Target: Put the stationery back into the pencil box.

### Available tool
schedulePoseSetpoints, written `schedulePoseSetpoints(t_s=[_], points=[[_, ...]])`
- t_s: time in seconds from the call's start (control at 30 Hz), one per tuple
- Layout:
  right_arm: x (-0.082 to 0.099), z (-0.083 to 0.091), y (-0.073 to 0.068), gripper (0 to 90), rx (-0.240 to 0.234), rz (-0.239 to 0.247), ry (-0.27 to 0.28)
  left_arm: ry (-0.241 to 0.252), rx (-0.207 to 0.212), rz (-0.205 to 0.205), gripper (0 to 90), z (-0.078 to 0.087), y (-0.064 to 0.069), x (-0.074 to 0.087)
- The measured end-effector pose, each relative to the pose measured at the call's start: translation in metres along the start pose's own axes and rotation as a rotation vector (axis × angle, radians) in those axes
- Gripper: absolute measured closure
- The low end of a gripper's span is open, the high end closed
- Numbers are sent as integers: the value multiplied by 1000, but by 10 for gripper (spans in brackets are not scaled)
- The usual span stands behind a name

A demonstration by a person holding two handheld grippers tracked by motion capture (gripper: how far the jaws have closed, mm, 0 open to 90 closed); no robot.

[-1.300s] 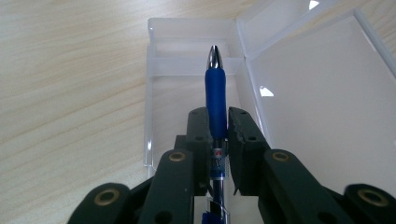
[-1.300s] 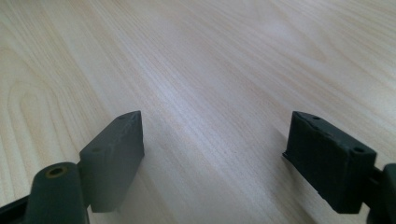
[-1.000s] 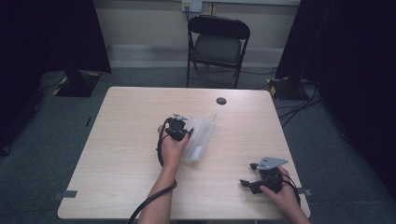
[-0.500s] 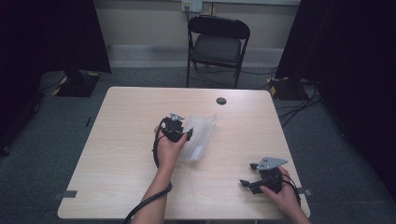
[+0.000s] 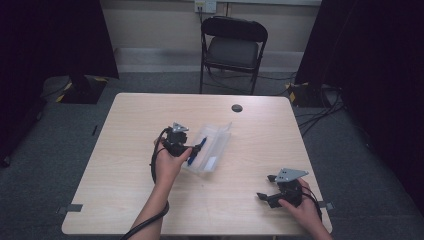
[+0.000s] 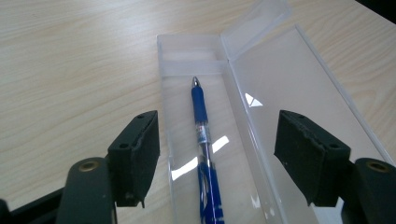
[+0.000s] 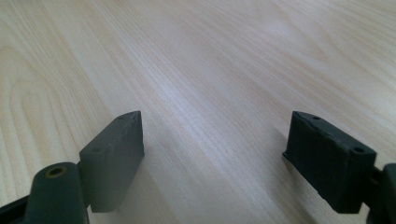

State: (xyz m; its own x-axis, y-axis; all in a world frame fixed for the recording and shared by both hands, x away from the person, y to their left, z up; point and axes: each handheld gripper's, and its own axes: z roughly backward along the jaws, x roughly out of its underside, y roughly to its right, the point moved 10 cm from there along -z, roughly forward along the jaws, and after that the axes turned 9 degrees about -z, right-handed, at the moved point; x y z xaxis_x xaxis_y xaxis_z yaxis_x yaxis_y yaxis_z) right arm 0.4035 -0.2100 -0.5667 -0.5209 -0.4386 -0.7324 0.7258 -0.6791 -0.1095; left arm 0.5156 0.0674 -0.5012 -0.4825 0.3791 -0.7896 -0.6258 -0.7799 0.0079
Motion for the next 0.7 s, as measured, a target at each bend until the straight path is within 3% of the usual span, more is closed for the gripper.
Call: schedulePoseSetpoints(t_s=[0.17, 0.43, 0.7], points=[[0, 0, 0, 180, 0, 0, 0, -4, 24, -23, 299, 13, -1, 9], [0, 0, 0, 180, 0, -1, 0, 6, 36, -4, 284, 27, -5, 27], [0, 0, 0, 181, 0, 0, 0, 2, 58, -21, 280, 39, -4, 43]])
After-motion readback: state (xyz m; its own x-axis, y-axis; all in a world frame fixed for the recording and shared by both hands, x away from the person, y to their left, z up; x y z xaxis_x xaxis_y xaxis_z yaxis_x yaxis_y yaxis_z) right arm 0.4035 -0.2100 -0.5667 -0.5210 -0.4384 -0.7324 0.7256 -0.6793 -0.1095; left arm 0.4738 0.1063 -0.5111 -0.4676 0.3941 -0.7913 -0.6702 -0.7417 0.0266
